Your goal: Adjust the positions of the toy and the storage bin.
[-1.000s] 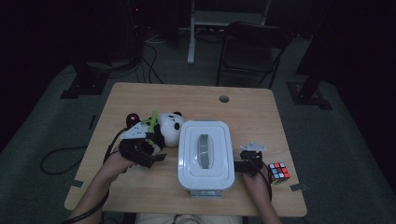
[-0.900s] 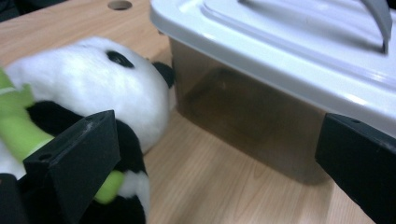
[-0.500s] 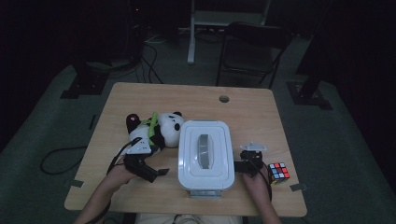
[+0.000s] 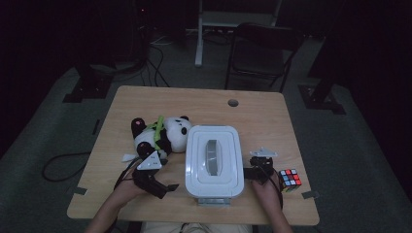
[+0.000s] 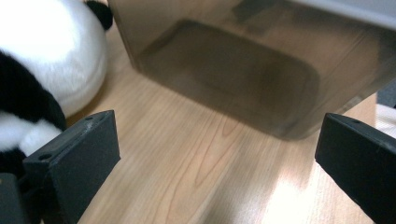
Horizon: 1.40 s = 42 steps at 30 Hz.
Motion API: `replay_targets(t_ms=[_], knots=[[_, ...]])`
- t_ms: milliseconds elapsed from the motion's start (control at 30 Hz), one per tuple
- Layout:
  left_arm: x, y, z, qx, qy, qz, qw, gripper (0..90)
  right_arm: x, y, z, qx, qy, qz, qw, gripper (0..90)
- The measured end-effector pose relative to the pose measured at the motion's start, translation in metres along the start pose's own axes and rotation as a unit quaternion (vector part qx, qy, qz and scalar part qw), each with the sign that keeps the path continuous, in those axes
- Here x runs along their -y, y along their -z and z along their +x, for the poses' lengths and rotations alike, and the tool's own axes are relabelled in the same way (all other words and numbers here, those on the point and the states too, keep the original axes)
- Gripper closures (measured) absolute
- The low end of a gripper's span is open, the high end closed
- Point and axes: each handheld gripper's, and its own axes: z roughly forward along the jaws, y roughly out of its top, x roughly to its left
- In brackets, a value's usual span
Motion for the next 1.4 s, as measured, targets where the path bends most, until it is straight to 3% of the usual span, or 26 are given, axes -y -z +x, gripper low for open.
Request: replay_targets(t_ms=[267,767,1067,1133,1400], knots=[[0.014,-0.013,-0.003,-0.012,-0.003,0.021,0.9997,0.6,0.0,0.0,0.0,0.0,0.0,0.0,1.0,13.1],[0.034,-0.028,0.0,-0.041,0.012,0.053,0.9977,0.5,0.0,0.0,0.0,0.0,0.0,0.0,1.0,13.0],[0.036,-0.032,0.0,-0.048,0.01,0.072,0.9962,0.6,0.0,0.0,0.0,0.0,0.0,0.0,1.0,13.1],[0.036,-0.033,-0.001,-0.058,0.006,0.076,0.9954,1.5,0.0,0.0,0.0,0.0,0.0,0.0,1.0,13.0],[0.036,-0.033,-0.001,-0.064,0.011,0.076,0.995,1.5,0.0,0.0,0.0,0.0,0.0,0.0,1.0,13.0]])
